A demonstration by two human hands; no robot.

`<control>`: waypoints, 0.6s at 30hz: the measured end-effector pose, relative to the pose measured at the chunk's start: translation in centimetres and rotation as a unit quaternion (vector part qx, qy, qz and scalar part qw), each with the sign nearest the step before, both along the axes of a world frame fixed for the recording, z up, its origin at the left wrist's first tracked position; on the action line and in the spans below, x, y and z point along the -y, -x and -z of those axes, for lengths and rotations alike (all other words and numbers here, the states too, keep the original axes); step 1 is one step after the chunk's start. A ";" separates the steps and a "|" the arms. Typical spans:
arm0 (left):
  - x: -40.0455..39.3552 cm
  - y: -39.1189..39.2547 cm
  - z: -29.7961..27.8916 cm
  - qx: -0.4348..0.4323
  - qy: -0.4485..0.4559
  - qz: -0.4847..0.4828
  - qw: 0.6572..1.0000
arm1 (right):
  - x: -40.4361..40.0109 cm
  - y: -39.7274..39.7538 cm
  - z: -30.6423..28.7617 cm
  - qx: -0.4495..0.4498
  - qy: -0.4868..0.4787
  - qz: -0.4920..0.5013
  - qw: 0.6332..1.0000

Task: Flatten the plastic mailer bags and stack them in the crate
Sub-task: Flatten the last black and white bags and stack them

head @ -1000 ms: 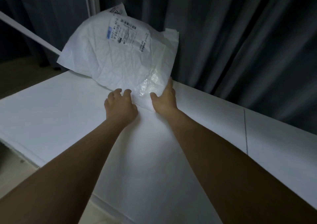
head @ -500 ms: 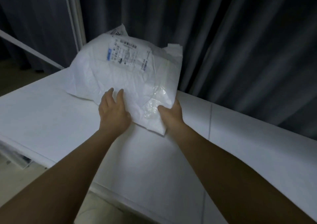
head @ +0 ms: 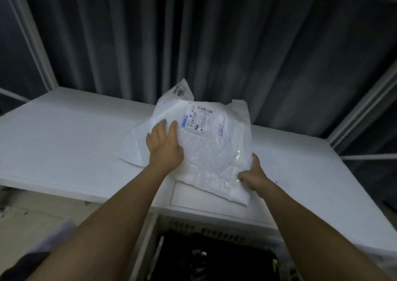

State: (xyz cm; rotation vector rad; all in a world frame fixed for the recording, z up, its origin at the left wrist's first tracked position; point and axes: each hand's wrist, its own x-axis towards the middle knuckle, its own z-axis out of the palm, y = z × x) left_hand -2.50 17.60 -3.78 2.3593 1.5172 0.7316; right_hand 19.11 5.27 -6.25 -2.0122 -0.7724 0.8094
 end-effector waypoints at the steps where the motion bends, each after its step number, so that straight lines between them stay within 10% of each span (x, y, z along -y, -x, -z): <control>1: 0.7 -0.7 -0.5 0.006 -0.006 -0.003 1.000 | 1.1 -0.8 0.1 -0.006 0.015 0.008 1.000; 11: 8.1 -10.0 -5.5 -0.058 -0.022 0.096 0.993 | 10.4 -7.0 -3.0 0.142 0.210 0.083 0.964; 18: 7.1 -10.5 -6.7 -0.085 -0.029 0.109 0.990 | 5.1 -3.5 -7.3 0.401 -0.052 -0.110 0.908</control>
